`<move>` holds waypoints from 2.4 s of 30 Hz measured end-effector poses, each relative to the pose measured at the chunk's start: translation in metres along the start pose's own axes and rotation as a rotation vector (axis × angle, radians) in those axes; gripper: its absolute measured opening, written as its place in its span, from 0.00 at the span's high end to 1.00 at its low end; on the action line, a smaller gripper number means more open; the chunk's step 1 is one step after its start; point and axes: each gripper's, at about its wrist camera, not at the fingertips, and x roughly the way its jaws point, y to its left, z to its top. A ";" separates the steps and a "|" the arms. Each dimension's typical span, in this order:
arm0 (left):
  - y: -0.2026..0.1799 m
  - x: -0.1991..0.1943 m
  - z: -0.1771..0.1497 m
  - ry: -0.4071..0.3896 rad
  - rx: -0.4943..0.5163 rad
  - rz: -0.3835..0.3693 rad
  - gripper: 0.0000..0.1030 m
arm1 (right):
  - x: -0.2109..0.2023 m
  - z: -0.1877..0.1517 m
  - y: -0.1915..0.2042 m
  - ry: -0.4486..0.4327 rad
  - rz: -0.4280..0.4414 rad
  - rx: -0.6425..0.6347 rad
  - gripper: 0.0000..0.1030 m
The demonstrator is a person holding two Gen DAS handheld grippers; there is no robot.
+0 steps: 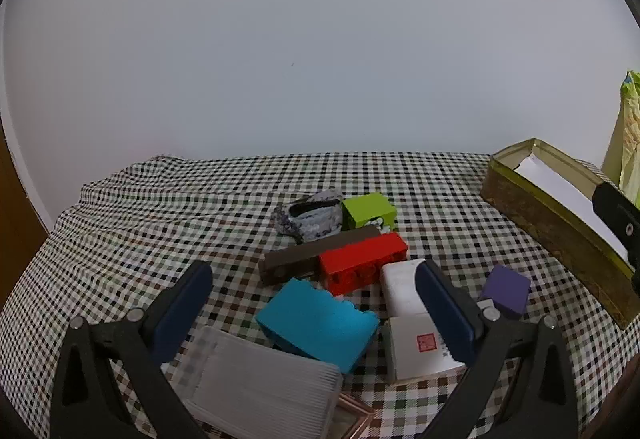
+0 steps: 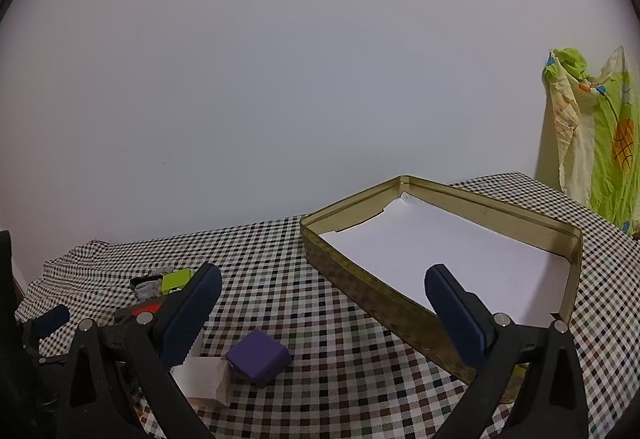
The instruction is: Organize rigid objects
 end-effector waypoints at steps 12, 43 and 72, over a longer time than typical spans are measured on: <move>-0.001 -0.001 0.000 -0.003 0.003 0.000 0.01 | 0.001 -0.001 -0.001 0.002 -0.005 0.005 0.01; 0.001 0.000 0.000 0.006 -0.004 -0.003 0.01 | 0.001 0.000 -0.001 0.015 -0.006 0.004 0.01; 0.033 0.006 -0.010 0.111 -0.029 -0.011 0.04 | 0.021 -0.006 0.005 0.139 0.033 -0.030 0.01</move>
